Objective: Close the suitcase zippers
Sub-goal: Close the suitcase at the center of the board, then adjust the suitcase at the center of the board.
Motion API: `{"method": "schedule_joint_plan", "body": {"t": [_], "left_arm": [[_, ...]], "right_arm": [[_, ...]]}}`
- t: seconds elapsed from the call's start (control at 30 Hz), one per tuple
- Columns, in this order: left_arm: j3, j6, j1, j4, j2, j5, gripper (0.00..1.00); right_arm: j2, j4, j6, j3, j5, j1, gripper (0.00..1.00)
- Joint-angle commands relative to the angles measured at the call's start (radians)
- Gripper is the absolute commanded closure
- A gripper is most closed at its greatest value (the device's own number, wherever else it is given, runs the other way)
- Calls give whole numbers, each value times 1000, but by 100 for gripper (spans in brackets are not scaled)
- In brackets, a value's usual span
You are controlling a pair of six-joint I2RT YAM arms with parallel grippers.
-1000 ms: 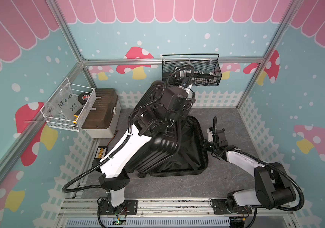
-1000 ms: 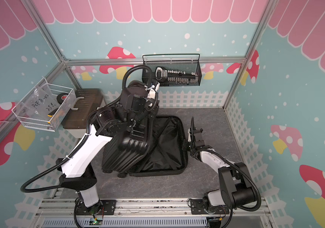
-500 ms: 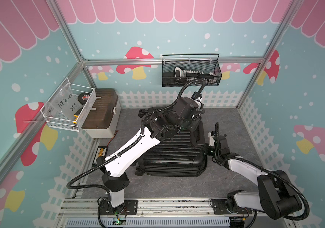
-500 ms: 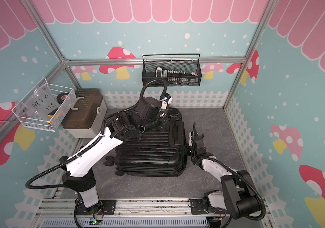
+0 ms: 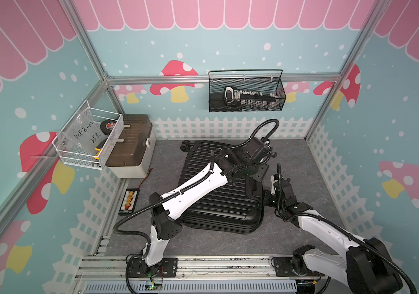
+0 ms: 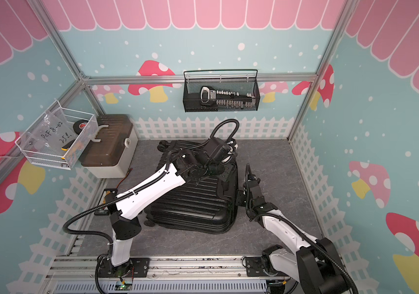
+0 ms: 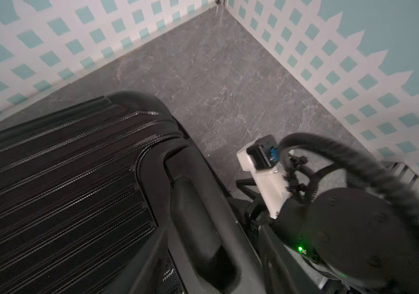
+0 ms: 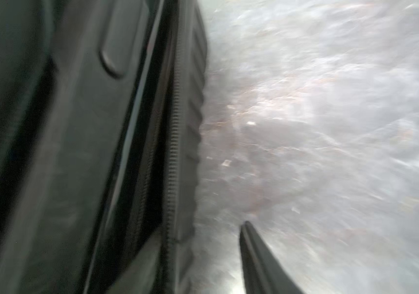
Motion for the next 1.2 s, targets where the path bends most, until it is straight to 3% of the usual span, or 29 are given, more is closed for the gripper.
{"method": "schedule_joint_plan", "body": {"t": [0.0, 0.13, 0.33, 0.4, 0.5, 0.67, 0.9, 1.03, 1.17], "left_arm": [[46, -59, -1, -71, 49, 43, 44], [60, -71, -22, -100, 96, 50, 45], [86, -84, -49, -112, 151, 48, 46], [113, -76, -59, -119, 164, 37, 48], [144, -66, -74, -120, 174, 27, 49], [169, -64, -84, -115, 186, 63, 52], [165, -94, -84, -110, 220, 49, 52], [133, -116, -84, -113, 227, -42, 52], [126, -110, -84, -113, 247, -44, 51]], "right_arm": [[-53, -137, -5, 15, 218, -9, 47], [-65, -181, -30, 32, 256, -38, 44], [-88, -188, -65, 38, 172, -154, 45], [-97, -185, -82, 37, 142, -170, 49], [-107, -178, -101, 35, 90, -175, 62], [-82, -114, -96, 14, -109, -175, 74], [-76, 3, -14, -58, -223, -174, 78], [-84, 9, -7, -65, -225, -172, 78], [-93, 8, -6, -65, -231, -170, 79]]}}
